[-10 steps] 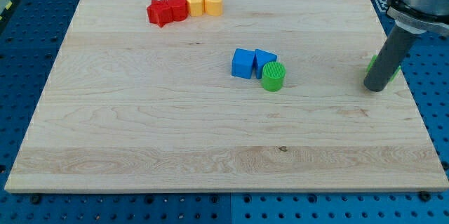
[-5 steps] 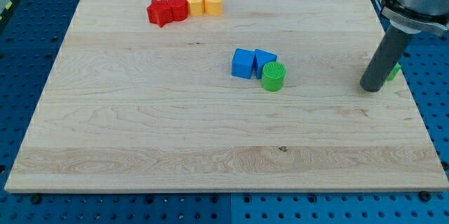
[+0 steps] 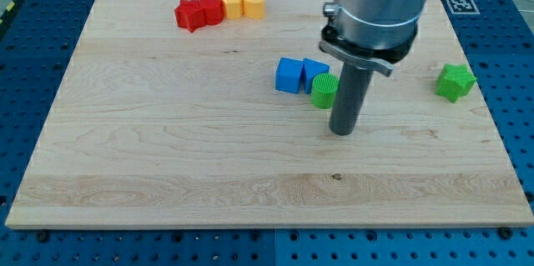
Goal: Push the green circle towards the green star
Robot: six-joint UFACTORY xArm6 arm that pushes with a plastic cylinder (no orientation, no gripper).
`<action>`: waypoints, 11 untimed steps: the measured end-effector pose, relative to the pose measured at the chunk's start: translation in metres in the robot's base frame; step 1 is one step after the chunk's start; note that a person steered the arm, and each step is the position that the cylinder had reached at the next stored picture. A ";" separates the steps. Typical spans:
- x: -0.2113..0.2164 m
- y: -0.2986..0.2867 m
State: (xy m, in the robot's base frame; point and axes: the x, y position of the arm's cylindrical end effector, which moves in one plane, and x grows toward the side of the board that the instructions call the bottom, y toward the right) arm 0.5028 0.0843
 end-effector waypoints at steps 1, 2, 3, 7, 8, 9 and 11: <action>-0.001 -0.034; -0.015 -0.038; -0.021 -0.038; -0.026 -0.038; -0.026 -0.038; -0.026 -0.038; -0.034 -0.038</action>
State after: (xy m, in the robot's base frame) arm 0.4689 0.0464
